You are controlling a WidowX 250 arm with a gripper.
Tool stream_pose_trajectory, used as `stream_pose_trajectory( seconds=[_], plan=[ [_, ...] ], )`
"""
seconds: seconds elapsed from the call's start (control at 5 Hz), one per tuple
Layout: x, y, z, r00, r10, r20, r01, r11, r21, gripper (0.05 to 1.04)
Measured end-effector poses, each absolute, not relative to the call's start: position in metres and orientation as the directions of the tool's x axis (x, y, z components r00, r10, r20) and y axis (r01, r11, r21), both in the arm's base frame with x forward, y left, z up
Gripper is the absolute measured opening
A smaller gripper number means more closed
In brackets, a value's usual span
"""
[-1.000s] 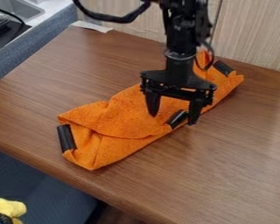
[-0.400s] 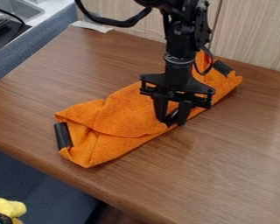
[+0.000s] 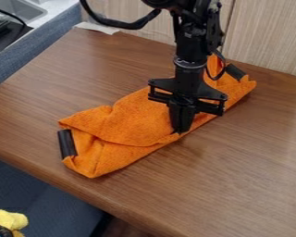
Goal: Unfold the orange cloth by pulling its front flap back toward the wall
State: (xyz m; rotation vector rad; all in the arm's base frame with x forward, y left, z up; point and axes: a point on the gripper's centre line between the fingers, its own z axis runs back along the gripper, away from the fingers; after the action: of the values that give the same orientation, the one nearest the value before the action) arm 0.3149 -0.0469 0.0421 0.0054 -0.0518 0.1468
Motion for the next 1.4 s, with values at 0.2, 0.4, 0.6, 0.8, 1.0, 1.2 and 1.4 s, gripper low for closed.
stream_pose_trajectory(
  seconds=[0.2, 0.4, 0.6, 0.8, 1.0, 1.2, 1.4],
  plan=[
    [0.315, -0.044, 0.045, 0.987, 0.152, 0.043, -0.153, 0.988, 0.026, 0.062],
    [0.316, -0.029, 0.052, 0.980, 0.199, 0.025, -0.200, 0.978, 0.056, 0.060],
    [0.327, -0.006, 0.070, 0.967, 0.251, 0.043, -0.254, 0.963, 0.085, 0.060],
    [0.344, 0.013, 0.096, 0.958, 0.277, 0.075, -0.283, 0.956, 0.078, 0.059],
    [0.362, 0.031, 0.100, 0.954, 0.293, 0.064, -0.297, 0.953, 0.056, 0.059],
    [0.376, 0.056, 0.091, 0.945, 0.324, 0.028, -0.326, 0.944, 0.056, 0.059],
    [0.382, 0.068, 0.082, 0.943, 0.332, 0.000, -0.331, 0.941, 0.063, 0.059]
  ],
)
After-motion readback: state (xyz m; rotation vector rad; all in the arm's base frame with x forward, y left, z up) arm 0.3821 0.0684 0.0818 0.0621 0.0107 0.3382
